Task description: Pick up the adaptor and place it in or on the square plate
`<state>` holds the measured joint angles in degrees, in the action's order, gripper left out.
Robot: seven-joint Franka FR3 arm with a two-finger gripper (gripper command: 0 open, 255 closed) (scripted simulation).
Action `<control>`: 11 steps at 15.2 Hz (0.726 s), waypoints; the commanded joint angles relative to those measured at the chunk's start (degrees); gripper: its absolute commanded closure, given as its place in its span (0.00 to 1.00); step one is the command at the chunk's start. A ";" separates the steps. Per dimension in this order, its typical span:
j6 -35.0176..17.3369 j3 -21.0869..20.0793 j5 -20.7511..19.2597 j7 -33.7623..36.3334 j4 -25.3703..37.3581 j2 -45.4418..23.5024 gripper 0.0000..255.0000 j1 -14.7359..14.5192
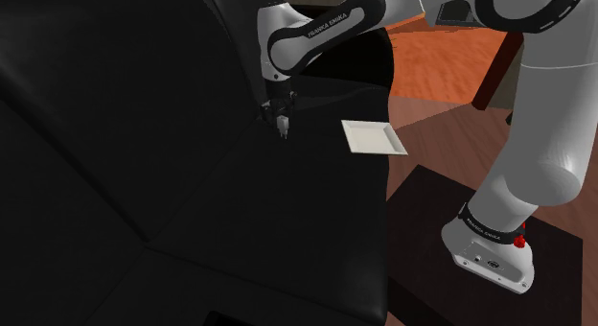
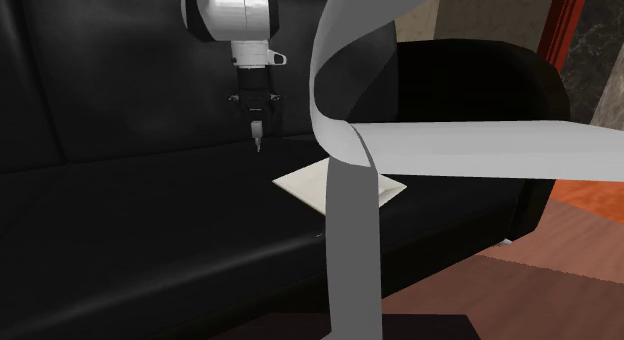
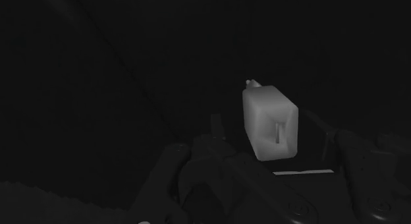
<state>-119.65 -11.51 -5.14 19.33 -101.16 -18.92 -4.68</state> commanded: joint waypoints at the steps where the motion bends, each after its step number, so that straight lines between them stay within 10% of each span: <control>1: 0.00 0.00 0.00 0.00 0.00 0.00 1.00 0.00; 10: 0.00 0.00 0.00 0.00 0.01 -0.01 1.00 0.00; 11: 0.00 0.00 0.00 0.00 0.01 -0.01 0.00 0.00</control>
<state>-119.65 -11.51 -5.14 19.33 -101.14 -18.93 -4.68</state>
